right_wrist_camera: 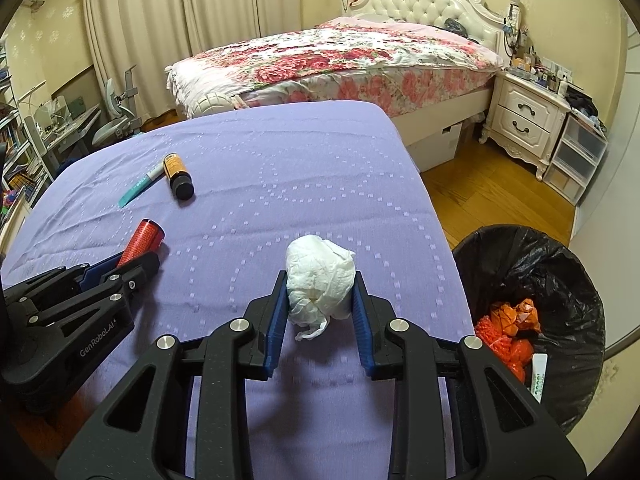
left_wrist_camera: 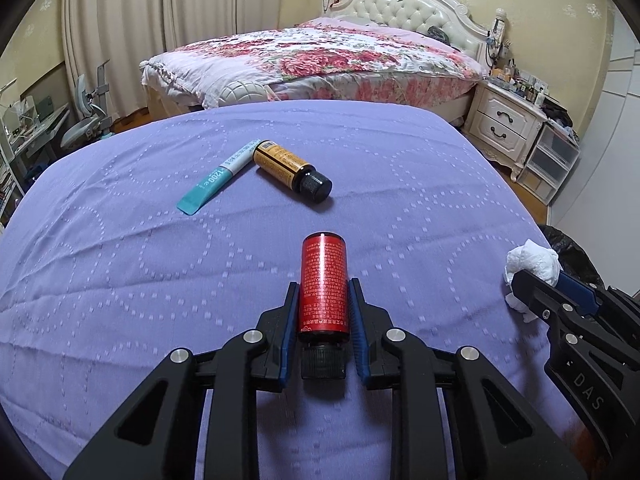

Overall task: Collect trash
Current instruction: 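Grasp the red bottle with the left gripper while the right holds the tissue, then carry the red bottle and white tissue over the black bin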

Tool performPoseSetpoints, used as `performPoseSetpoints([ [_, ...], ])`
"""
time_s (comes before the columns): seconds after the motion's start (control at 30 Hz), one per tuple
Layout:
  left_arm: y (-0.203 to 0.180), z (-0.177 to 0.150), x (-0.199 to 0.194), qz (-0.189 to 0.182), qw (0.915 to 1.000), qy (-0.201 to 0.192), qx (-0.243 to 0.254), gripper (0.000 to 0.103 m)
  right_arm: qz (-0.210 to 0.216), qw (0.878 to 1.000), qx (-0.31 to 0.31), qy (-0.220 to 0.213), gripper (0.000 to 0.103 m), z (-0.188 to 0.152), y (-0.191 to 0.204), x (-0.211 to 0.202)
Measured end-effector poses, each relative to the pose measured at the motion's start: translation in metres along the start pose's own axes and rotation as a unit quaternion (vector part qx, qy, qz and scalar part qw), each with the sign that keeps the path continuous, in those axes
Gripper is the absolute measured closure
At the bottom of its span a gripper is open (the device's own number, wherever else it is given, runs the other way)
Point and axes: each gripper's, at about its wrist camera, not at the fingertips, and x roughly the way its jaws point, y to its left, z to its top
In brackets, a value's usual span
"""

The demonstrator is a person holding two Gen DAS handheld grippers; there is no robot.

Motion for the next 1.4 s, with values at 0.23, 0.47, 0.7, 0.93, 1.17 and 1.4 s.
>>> performPoseSetpoints([
  [0.23,-0.006,-0.013,-0.014,0.000,0.9999,-0.009,0.008,0.078,-0.003,1.000,-0.005,-0.004,0.074,-0.019,0.003,-0.018],
  [0.47,-0.015,-0.020,-0.026,-0.006,0.9996,-0.019,0.022,0.078,-0.007,1.000,-0.001,-0.009,0.074,-0.032,-0.002,-0.034],
  [0.7,-0.031,-0.027,-0.036,-0.016,0.9987,-0.028,0.041,0.078,-0.015,1.000,0.012,-0.019,0.074,-0.036,-0.015,-0.047],
  [0.93,-0.047,-0.028,-0.043,-0.027,0.9974,-0.038,0.056,0.078,-0.032,0.999,0.030,-0.031,0.074,-0.042,-0.039,-0.062],
  [1.17,-0.069,-0.026,-0.046,-0.041,0.9954,-0.045,0.074,0.078,-0.057,0.996,0.049,-0.041,0.074,-0.045,-0.067,-0.074],
  [1.4,-0.104,-0.020,-0.048,-0.063,0.9916,-0.055,0.099,0.078,-0.088,0.992,0.066,-0.055,0.074,-0.046,-0.099,-0.088],
])
